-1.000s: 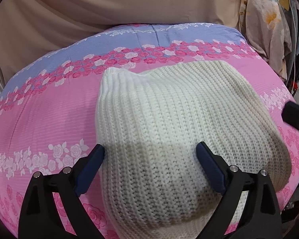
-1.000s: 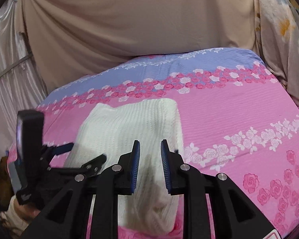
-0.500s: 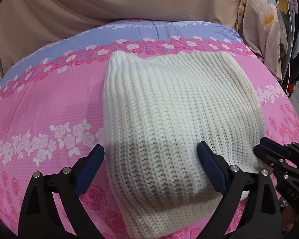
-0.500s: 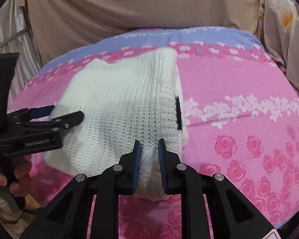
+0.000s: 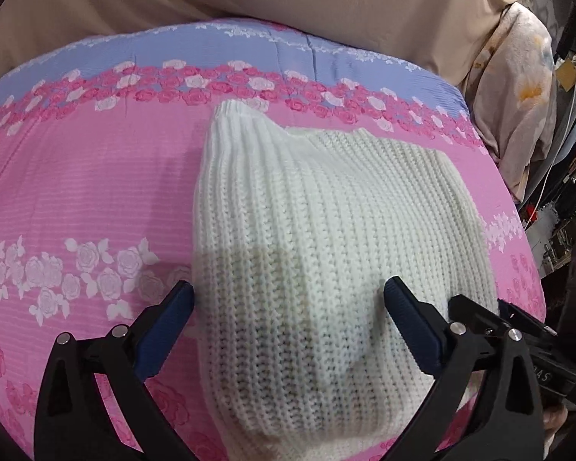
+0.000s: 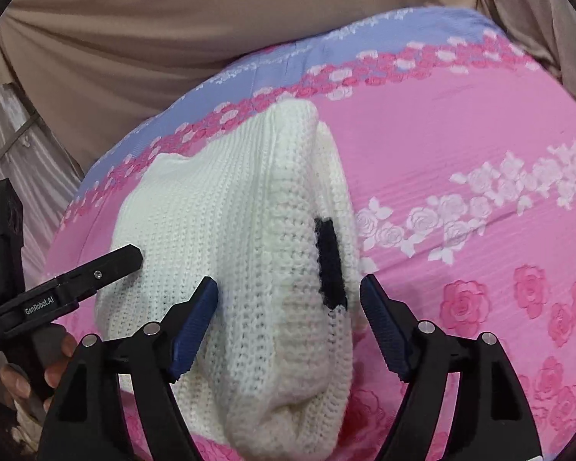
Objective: Fold small clothes
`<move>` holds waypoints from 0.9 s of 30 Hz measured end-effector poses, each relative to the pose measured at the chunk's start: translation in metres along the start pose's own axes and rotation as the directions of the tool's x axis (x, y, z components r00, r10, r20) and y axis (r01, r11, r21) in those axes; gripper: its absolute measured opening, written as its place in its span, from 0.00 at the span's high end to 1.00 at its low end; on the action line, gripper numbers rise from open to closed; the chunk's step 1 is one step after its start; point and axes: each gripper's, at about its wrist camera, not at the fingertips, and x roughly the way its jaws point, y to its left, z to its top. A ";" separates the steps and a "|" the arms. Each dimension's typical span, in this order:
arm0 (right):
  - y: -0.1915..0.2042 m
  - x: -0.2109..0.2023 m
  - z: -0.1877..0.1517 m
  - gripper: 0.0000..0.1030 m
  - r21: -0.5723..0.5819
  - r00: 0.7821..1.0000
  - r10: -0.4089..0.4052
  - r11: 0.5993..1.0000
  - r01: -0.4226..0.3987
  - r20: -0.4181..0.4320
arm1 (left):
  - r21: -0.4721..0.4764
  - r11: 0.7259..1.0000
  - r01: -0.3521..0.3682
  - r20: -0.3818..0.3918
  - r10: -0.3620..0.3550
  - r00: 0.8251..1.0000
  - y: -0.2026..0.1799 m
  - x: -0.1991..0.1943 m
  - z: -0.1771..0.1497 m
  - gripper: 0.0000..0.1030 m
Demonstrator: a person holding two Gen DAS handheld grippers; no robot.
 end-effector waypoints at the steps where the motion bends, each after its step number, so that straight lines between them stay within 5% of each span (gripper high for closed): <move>1: -0.002 0.005 0.002 0.23 0.006 1.000 0.003 1.000 -0.003 -0.001 | 0.000 1.000 -0.011 -0.004 0.011 1.000 -0.001 0.005 0.000 0.05; 6: -0.003 0.021 0.006 0.18 -0.008 0.999 0.013 1.000 -0.013 -0.029 | 0.011 0.999 -0.046 0.011 0.046 0.999 -0.005 0.019 -0.001 0.04; 17: -0.004 0.030 0.008 0.17 -0.054 0.999 0.050 0.997 -0.049 0.004 | -0.015 1.000 0.009 0.030 -0.008 1.000 0.005 0.035 0.000 0.04; 20: -0.004 0.028 0.003 0.24 -0.067 0.997 0.082 0.994 -0.081 0.013 | -0.015 0.999 0.035 0.037 -0.035 0.999 0.007 0.037 0.000 0.04; 24: -0.004 0.024 0.005 0.51 -0.050 0.988 0.151 0.987 -0.151 -0.002 | -0.007 0.996 0.086 0.035 -0.086 0.996 0.010 0.035 0.002 0.05; 27: 0.009 0.009 0.005 0.60 -0.077 0.993 0.118 0.990 -0.115 0.030 | 0.027 0.992 0.121 0.058 -0.123 0.991 0.008 0.016 0.005 0.31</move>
